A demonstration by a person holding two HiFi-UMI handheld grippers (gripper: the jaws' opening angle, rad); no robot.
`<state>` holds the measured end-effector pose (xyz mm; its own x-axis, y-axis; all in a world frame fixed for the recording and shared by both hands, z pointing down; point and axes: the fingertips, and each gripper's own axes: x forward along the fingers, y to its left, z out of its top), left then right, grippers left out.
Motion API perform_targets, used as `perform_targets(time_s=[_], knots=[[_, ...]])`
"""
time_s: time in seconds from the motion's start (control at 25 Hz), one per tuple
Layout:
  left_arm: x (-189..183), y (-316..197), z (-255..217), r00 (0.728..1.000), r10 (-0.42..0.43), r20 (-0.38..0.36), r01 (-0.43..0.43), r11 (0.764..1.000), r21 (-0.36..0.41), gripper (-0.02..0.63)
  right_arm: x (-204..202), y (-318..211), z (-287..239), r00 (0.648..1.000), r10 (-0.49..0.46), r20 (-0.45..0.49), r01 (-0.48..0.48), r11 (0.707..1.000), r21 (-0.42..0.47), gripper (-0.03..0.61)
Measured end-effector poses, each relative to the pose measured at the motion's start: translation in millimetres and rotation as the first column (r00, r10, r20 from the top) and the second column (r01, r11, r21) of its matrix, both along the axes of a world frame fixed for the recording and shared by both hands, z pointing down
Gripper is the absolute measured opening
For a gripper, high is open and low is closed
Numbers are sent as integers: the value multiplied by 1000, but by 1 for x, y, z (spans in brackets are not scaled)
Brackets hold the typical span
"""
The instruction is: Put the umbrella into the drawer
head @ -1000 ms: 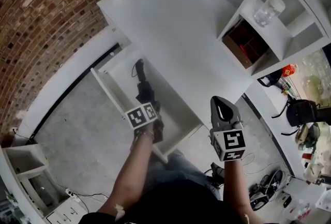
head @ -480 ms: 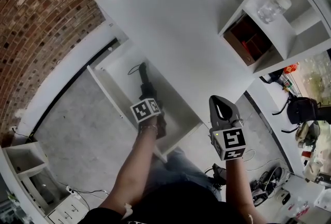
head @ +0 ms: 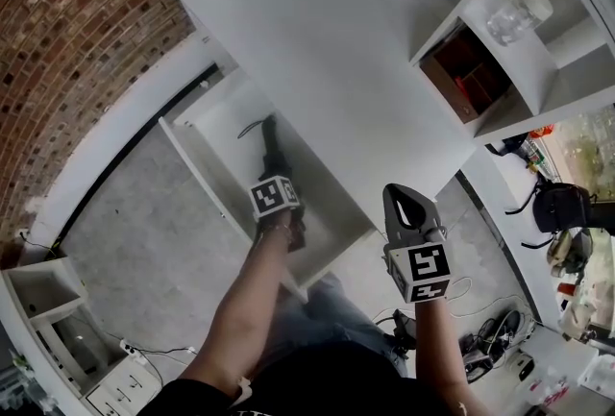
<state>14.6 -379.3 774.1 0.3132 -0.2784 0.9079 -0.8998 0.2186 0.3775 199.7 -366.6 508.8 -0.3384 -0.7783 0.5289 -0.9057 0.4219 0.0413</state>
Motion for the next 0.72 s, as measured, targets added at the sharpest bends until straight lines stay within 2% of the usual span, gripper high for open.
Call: perform_targets(time_s=[0.24, 0.32, 0.4, 0.44, 0.72], knots=[[2, 1, 6, 1000, 12, 13, -12, 1000, -19, 261, 2, 6, 3, 1000, 14, 0, -14, 1000, -10, 3], [4, 0, 4, 1000, 25, 3, -25, 1000, -8, 278, 1, 9, 3, 1000, 17, 4, -17, 1000, -12, 3], [6, -1, 0, 999, 36, -9, -36, 999, 8, 337, -2, 11, 2, 1000, 18, 8, -18, 1000, -11, 3], [7, -2, -3, 999, 44, -14, -44, 999, 14, 347, -4, 12, 1, 1000, 17, 9, -17, 1000, -9, 3], [8, -3, -30, 995, 99, -31, -97, 993, 69, 360, -20, 17, -12, 1000, 7, 15, -7, 1000, 20, 3]])
